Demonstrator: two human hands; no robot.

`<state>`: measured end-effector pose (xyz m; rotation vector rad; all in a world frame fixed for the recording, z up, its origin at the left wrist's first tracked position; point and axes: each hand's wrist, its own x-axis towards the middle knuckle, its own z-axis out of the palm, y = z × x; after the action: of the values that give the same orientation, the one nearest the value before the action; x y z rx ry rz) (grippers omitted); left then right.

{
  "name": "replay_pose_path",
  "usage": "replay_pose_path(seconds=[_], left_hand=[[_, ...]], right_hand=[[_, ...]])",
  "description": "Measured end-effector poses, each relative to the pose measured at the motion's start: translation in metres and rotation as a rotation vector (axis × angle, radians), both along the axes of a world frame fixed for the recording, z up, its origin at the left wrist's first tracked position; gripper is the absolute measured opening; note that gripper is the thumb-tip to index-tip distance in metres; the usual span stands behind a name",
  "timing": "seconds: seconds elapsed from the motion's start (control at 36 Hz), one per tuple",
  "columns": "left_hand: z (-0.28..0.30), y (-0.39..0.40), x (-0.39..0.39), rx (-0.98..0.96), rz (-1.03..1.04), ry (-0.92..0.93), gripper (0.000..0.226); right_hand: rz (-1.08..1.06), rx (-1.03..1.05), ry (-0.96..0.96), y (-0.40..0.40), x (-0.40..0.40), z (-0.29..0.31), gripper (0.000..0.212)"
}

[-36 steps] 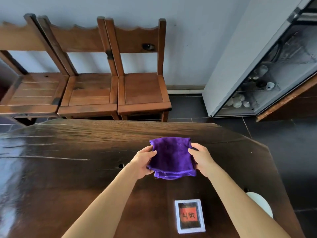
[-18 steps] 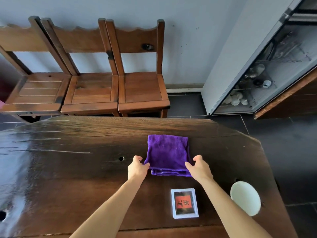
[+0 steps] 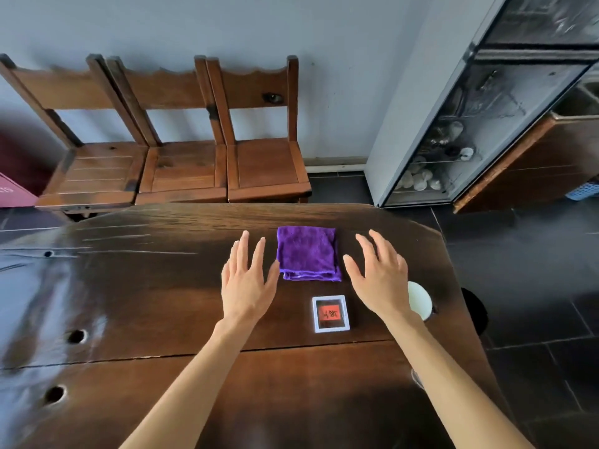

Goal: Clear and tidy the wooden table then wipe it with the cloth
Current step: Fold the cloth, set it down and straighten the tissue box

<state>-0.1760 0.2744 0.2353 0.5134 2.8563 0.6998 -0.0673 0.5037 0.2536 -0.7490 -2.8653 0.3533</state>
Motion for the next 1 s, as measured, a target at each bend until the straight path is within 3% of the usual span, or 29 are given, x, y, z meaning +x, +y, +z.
replay_pose_path(seconds=[0.14, 0.28, 0.56, 1.0], left_hand=[[0.033, -0.028, 0.055, -0.058, -0.085, 0.161, 0.070], [0.046, -0.057, 0.124, -0.094, -0.109, 0.244, 0.064], [0.035, -0.109, 0.243, -0.154, -0.094, 0.209, 0.061], [0.007, -0.169, 0.369, -0.211, -0.124, 0.144, 0.058]], right_hand=[[0.042, 0.104, -0.039, -0.039, 0.049, 0.034, 0.069], [0.081, 0.153, -0.062, -0.080, 0.105, 0.043, 0.069], [0.122, 0.146, -0.163, -0.147, 0.211, 0.024, 0.072], [0.179, 0.080, -0.286, -0.211, 0.342, -0.021, 0.070]])
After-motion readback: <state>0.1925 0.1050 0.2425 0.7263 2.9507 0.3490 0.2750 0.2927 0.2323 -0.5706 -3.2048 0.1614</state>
